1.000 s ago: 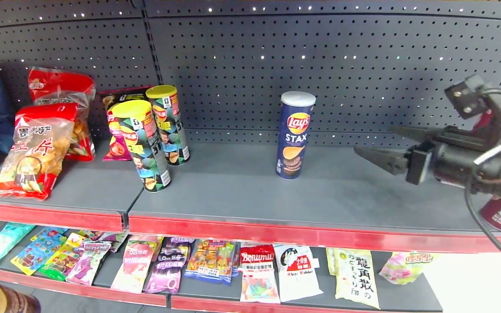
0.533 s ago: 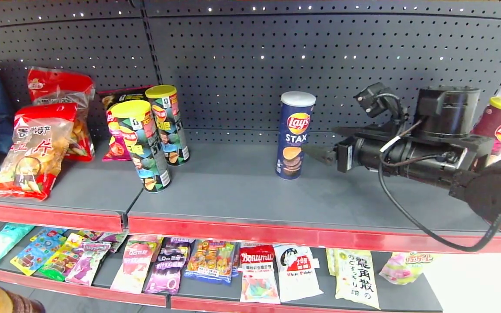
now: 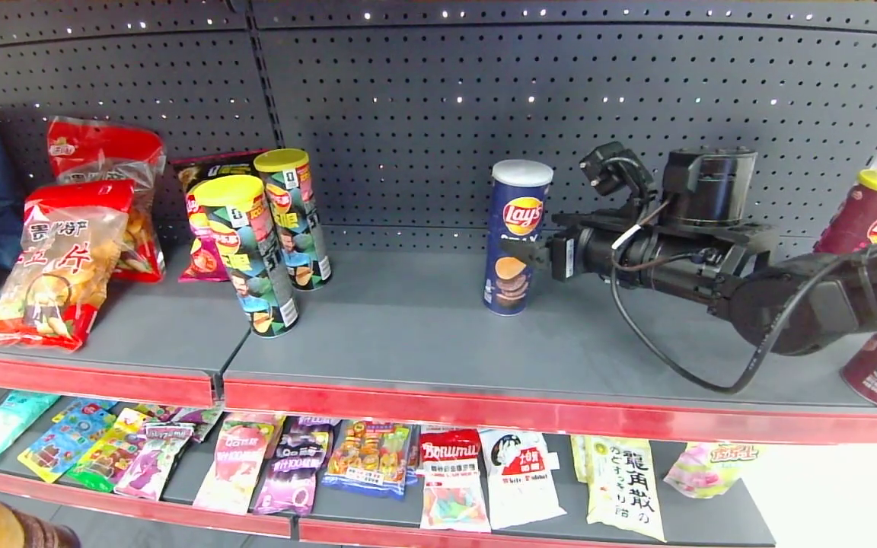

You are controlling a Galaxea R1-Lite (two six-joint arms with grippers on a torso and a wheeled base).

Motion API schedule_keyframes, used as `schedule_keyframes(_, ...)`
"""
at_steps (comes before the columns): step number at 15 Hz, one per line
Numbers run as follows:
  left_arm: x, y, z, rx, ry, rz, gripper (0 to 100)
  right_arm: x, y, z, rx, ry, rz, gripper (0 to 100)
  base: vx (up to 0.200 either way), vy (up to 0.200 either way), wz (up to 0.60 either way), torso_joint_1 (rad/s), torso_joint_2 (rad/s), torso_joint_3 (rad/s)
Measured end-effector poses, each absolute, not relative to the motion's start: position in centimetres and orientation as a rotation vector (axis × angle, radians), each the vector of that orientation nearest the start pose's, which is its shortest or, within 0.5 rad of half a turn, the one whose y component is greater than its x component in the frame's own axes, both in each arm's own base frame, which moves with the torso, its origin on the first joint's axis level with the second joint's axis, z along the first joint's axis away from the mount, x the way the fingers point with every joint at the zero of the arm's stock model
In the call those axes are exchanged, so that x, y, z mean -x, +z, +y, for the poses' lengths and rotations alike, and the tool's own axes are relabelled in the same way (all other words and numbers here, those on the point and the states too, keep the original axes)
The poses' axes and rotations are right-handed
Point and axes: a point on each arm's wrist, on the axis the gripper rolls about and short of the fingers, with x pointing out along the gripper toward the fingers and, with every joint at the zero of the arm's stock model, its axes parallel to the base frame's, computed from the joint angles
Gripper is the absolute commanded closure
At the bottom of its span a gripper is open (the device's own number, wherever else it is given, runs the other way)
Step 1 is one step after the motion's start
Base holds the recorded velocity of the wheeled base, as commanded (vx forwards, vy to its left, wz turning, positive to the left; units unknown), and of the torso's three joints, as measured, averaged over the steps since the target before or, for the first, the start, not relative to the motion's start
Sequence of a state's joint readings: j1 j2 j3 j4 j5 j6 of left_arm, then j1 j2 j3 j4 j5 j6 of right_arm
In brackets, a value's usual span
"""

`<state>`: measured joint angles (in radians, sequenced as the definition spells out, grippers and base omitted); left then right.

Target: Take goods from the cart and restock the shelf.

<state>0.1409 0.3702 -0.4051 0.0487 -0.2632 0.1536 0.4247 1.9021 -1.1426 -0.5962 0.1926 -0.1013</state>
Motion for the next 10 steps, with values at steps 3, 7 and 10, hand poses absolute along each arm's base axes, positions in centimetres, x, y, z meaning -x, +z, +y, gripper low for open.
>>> schedule_keyframes(3,0.5,18.9,-0.7,-0.151,-0.124,0.005,100,-35.1,20.0,16.4,0.116,0.615,0.128,0,0.0,0.0,0.0,0.0,0.0,0.0)
schedule_keyframes(7,0.5,18.9,-0.7,-0.15,-0.122,0.003,100,-36.4,20.5,17.4,0.096,0.601,0.095,0,0.0,0.0,0.0,0.0,0.0,0.0)
schedule_keyframes(10,0.5,18.9,-0.7,-0.151,-0.122,0.003,100,-36.8,20.4,18.1,0.096,0.612,0.088,0,0.0,0.0,0.0,0.0,0.0,0.0)
